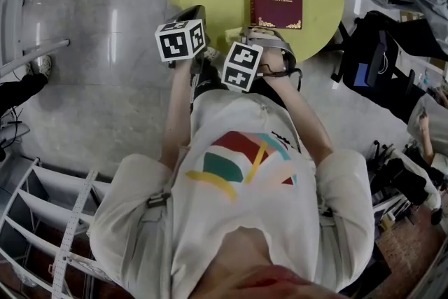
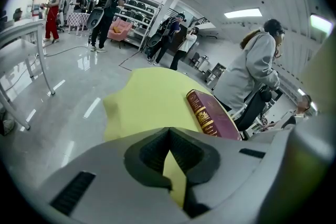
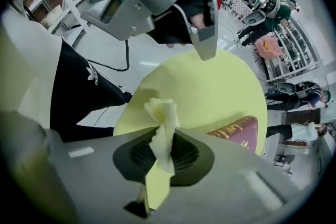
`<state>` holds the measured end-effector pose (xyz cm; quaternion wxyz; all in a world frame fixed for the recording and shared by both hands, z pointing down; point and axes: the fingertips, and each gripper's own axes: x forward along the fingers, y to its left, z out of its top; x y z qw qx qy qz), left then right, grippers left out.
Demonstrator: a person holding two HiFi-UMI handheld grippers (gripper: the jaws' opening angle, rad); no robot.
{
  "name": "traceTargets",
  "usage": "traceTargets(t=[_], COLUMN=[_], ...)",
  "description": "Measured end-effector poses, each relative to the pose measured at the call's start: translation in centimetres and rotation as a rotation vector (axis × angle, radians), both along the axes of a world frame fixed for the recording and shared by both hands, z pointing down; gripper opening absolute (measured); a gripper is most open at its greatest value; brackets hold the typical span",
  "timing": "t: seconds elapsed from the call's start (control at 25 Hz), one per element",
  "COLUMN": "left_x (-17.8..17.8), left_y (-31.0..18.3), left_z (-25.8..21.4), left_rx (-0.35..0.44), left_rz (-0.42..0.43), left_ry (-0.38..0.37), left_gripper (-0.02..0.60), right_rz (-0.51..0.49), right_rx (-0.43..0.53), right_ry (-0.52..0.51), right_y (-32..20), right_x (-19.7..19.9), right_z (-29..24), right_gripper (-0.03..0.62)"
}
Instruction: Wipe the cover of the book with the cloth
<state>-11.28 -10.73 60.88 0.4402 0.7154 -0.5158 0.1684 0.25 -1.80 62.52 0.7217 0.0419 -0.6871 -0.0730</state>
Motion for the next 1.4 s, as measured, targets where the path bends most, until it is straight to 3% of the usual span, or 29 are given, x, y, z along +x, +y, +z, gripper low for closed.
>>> traceTargets(t=[0.32, 0.52, 0.76, 1.0, 1.24, 1.4], left_x=[0.2, 0.3, 2.2, 5.5, 10.1, 12.2], left_y=[-1.4, -3.7, -6.9, -8.8, -8.5, -7.6], left_z=[-2.2, -6.7, -14.7, -23.3, -31.7, -35.5], left_rx=[0.047, 0.148, 0.338, 0.579, 0.833, 0.962], left_rz=[0.018, 0.031, 0.064, 0.102, 0.134, 0.127], left_ry=[-0.031, -0.057, -0.096, -0.165, -0.183, -0.151], left_gripper=[0.015, 0.015, 0.015, 0.015, 0.015, 0.015], right_rz=[0.056, 0.217, 0.473, 0.671, 0.773, 0.824], right_rx=[0.063, 0.182, 0.334, 0.507, 0.697, 0.807], right_ry=[-0.105, -0.287, -0.588, -0.895, -1.165, -1.276], right_y=[-4.0, -10.0, -15.8, -17.5, -15.8, -14.4], right_x=[-1.3, -2.1, 0.4, 5.6, 11.9, 15.2], right_z=[-2.3, -7.2, -16.1, -25.8, -32.8, -35.2], right_gripper=[0.031, 0.031, 0.031, 0.031, 0.031, 0.031])
